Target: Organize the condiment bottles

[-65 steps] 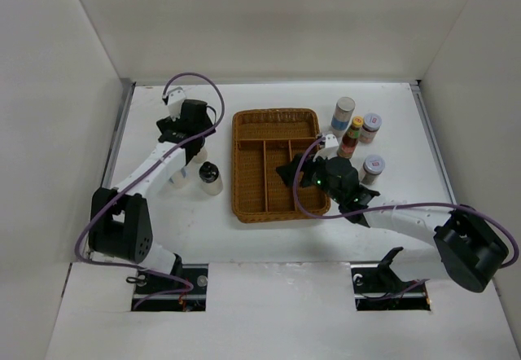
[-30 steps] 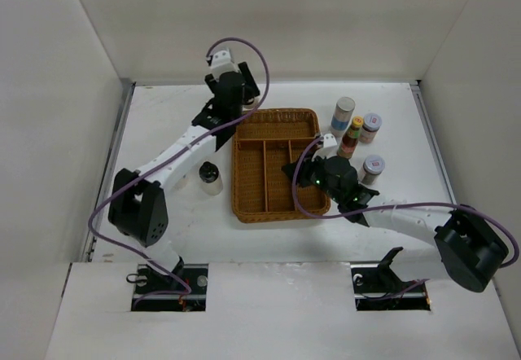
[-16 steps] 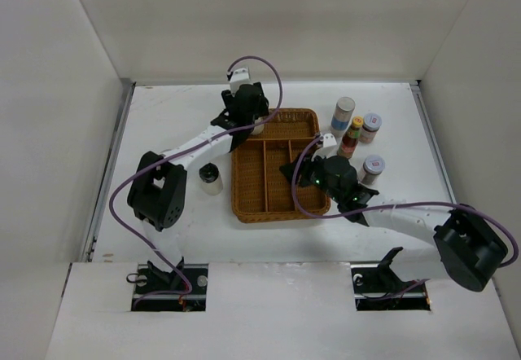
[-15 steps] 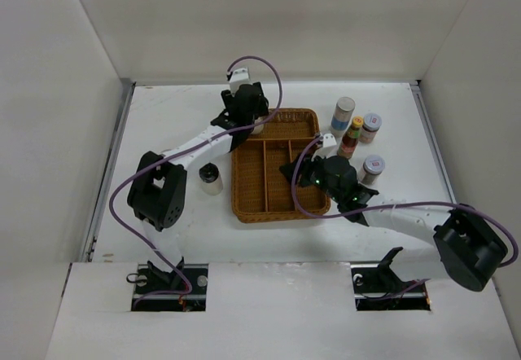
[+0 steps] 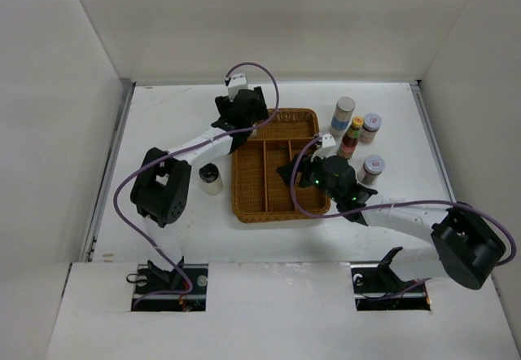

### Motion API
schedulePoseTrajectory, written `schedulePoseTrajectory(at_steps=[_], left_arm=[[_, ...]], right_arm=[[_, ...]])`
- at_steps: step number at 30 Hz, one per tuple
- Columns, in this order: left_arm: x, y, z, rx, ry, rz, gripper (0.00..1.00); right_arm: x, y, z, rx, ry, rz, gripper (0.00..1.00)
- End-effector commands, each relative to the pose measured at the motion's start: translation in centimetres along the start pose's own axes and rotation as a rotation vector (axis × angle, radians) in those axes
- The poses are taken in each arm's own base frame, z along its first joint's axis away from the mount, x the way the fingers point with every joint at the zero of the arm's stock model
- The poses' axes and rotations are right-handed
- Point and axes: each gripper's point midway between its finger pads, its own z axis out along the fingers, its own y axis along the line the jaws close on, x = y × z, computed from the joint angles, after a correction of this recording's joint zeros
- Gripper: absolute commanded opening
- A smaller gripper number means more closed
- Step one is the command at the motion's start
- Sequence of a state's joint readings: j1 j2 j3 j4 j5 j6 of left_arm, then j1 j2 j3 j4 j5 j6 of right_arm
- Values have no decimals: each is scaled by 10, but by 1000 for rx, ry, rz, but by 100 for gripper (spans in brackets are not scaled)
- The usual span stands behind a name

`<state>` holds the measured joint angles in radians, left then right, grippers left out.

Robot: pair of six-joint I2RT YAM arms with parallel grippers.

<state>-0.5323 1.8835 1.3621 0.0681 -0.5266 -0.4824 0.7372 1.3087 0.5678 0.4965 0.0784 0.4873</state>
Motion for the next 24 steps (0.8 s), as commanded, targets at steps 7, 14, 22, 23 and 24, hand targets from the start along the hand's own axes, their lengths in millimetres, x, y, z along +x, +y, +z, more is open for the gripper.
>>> schedulePoseTrajectory(at_steps=[7,14,22,23,24], left_arm=[[-106,-10,-121,166,-232,-53,92],[-44,91,-173,-5,-80,18,87],[25,115,-200,3,91,65,88],[31,115,-199,6,112,71,88],[36,115,-198,8,126,73,88]], right_arm=[[-29,8,-1,-13,-79,7,76],[-28,8,-1,-13,-80,9,82],[-26,8,3,-12,-72,2,88],[-26,8,3,-12,-72,3,88],[-24,7,4,-9,-67,4,88]])
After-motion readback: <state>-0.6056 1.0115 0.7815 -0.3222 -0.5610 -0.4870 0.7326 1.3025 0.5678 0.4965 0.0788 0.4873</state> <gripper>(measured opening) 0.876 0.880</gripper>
